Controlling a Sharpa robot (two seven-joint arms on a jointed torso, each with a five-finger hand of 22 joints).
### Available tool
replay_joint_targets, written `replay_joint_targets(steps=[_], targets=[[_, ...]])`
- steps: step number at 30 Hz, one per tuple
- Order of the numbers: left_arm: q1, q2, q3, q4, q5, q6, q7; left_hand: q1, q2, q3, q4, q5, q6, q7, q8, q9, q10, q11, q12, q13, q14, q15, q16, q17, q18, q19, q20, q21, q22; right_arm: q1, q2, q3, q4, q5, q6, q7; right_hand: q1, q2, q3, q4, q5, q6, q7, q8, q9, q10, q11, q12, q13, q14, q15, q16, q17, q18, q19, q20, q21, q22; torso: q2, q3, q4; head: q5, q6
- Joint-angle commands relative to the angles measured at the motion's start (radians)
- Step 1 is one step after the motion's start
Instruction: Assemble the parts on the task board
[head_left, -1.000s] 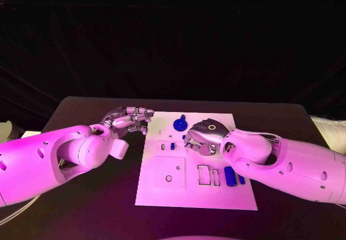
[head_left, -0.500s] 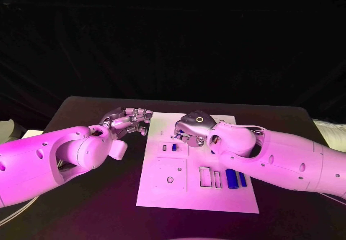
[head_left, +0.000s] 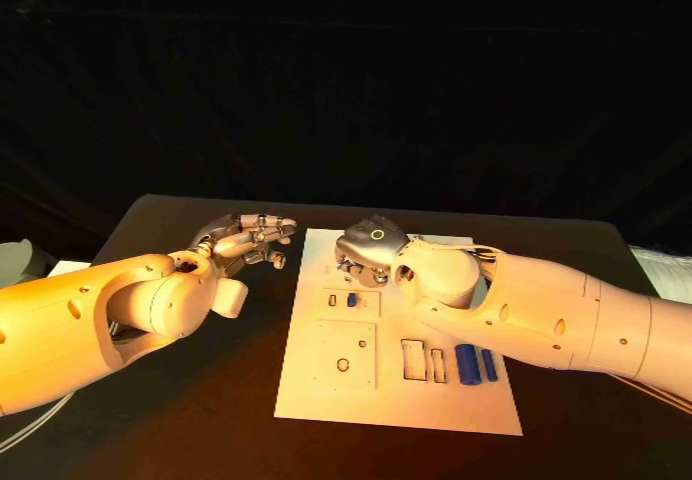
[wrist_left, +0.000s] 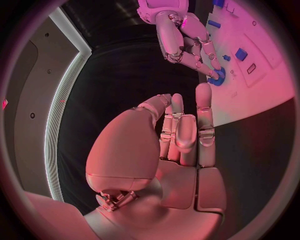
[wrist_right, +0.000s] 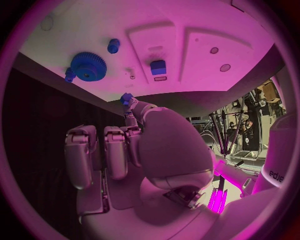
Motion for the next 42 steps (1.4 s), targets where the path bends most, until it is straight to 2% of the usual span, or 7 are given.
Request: replay_joint_targets(steps=[1, 6, 10, 12, 13, 30, 42], targets=[[0.004, -0.003, 0.001, -0.007, 0.023, -0.027, 0.045, -0.002, 0.004, -0.002, -0.002, 0.004, -0.003, 0.004, -0.005, -0.001, -0.008, 0.001, 0.006, -0.001, -0.004, 0.0, -0.004, 0.002, 0.015, 0.002, 0.005, 0.002, 0.001, 0.001, 0.019, -0.007, -0.025, -0.047, 0.042, -0.008, 0.003, 0.004, 0.006, 0.002, 0.005, 0.051, -0.027, 0.038, 0.017, 0.079, -0.005, 0.0, 0.232, 0.104, -0.009, 0.004, 0.263, -0.007, 0.103, -0.008, 0.006, 0.263, 0.0, 0.0011, 0.0001, 0.004, 0.002], [0.008, -0.007, 0.002, -0.013, 0.035, -0.033, 0.058, -0.003, 0.004, -0.002, -0.001, 0.003, -0.003, 0.004, -0.006, -0.002, -0.009, 0.002, 0.006, -0.002, -0.004, 0.001, -0.003, 0.002, 0.016, 0.002, 0.005, 0.0, -0.001, 0.001, 0.047, -0.018, -0.067, -0.056, 0.054, -0.001, 0.003, 0.004, 0.006, 0.001, 0.005, 0.051, -0.027, 0.038, 0.017, 0.078, -0.005, -0.001, 0.231, 0.104, -0.009, 0.004, 0.263, -0.007, 0.103, -0.008, 0.006, 0.263, 0.0, -0.0022, 0.0012, 0.007, 0.003], [0.01, -0.008, 0.002, -0.013, 0.038, -0.036, 0.059, -0.005, 0.004, -0.003, -0.001, 0.003, -0.004, 0.005, -0.006, -0.003, -0.009, 0.002, 0.007, -0.002, -0.004, 0.001, -0.003, 0.001, 0.016, 0.002, 0.005, -0.001, -0.001, 0.001, 0.066, -0.023, -0.093, -0.06, 0.063, 0.005, 0.004, 0.004, 0.007, 0.0, 0.005, 0.05, -0.027, 0.038, 0.017, 0.078, -0.005, -0.002, 0.231, 0.104, -0.009, 0.004, 0.263, -0.007, 0.103, -0.009, 0.006, 0.263, 0.0, -0.0007, 0.001, 0.013, 0.001], [0.011, -0.009, 0.002, -0.012, 0.039, -0.038, 0.059, -0.006, 0.005, -0.003, 0.0, 0.003, -0.004, 0.005, -0.006, -0.003, -0.009, 0.002, 0.007, -0.003, -0.003, 0.001, -0.003, 0.002, 0.016, 0.002, 0.005, -0.001, -0.001, 0.001, 0.075, -0.026, -0.103, -0.062, 0.068, 0.007, 0.004, 0.004, 0.007, 0.0, 0.005, 0.05, -0.027, 0.038, 0.017, 0.078, -0.005, -0.002, 0.23, 0.104, -0.009, 0.004, 0.263, -0.007, 0.103, -0.009, 0.006, 0.263, 0.001, -0.0024, 0.0039, 0.012, 0.001], [0.011, -0.009, 0.002, -0.012, 0.039, -0.038, 0.059, -0.006, 0.005, -0.003, 0.0, 0.003, -0.004, 0.005, -0.006, -0.003, -0.009, 0.002, 0.007, -0.003, -0.003, 0.001, -0.003, 0.002, 0.016, 0.002, 0.005, -0.001, -0.001, 0.001, 0.078, -0.027, -0.107, -0.063, 0.071, 0.007, 0.004, 0.004, 0.008, 0.0, 0.005, 0.05, -0.027, 0.038, 0.017, 0.078, -0.006, -0.003, 0.23, 0.104, -0.009, 0.004, 0.263, -0.007, 0.103, -0.009, 0.006, 0.263, 0.001, -0.0021, 0.0027, 0.012, 0.001], [0.016, -0.011, 0.002, -0.004, 0.047, -0.033, 0.061, -0.009, 0.007, -0.004, 0.001, 0.003, -0.004, 0.005, -0.006, -0.004, -0.009, 0.002, 0.008, -0.004, -0.003, 0.001, -0.001, 0.003, 0.016, 0.003, 0.006, -0.002, -0.002, 0.005, 0.111, -0.04, -0.124, -0.073, 0.121, 0.012, 0.005, 0.003, 0.009, -0.002, 0.005, 0.049, -0.027, 0.038, 0.017, 0.077, -0.006, -0.004, 0.229, 0.104, -0.009, 0.004, 0.263, -0.007, 0.103, -0.009, 0.006, 0.263, 0.0, -0.0026, -0.0008, 0.026, -0.004], [0.018, -0.011, 0.002, 0.007, 0.048, -0.027, 0.054, -0.012, 0.006, -0.005, 0.002, 0.003, -0.005, 0.005, -0.006, -0.006, -0.009, 0.003, 0.009, -0.006, -0.003, 0.002, -0.002, 0.001, 0.016, 0.003, 0.006, -0.004, -0.003, 0.006, 0.131, -0.05, -0.147, -0.064, 0.122, 0.023, 0.004, 0.0, 0.01, -0.004, 0.005, 0.047, -0.026, 0.037, 0.017, 0.074, -0.005, -0.011, 0.226, 0.104, -0.009, 0.004, 0.263, -0.007, 0.103, -0.01, 0.006, 0.263, 0.0, -0.0032, -0.0014, 0.034, -0.01]])
